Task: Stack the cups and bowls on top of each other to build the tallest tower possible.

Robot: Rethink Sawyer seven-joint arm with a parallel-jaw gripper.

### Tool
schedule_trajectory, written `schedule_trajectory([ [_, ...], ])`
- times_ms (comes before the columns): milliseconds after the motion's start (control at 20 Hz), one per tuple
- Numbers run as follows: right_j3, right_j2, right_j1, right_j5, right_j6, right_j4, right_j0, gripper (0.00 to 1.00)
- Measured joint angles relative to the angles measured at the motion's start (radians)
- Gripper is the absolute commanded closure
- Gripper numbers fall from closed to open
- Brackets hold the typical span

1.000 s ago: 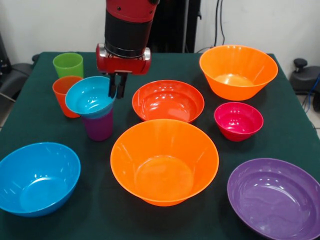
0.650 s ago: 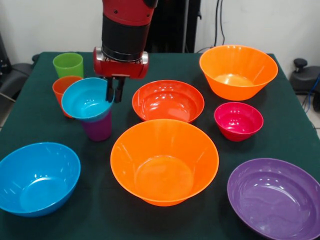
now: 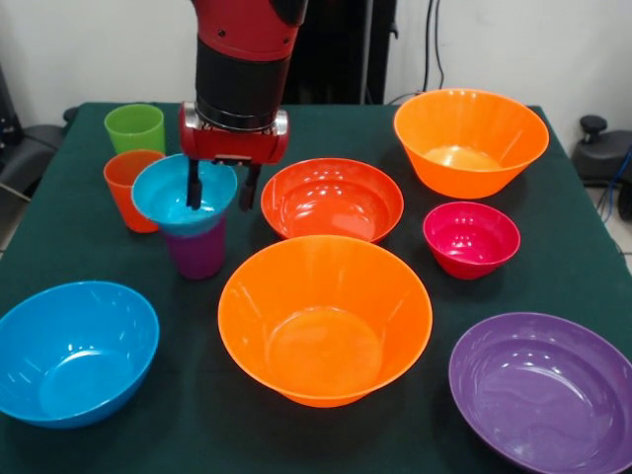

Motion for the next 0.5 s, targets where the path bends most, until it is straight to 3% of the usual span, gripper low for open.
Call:
schedule_trajectory([
  [500,0.0,0.013,-0.001,0.0,0.0,0.0,-0.022,0.0],
])
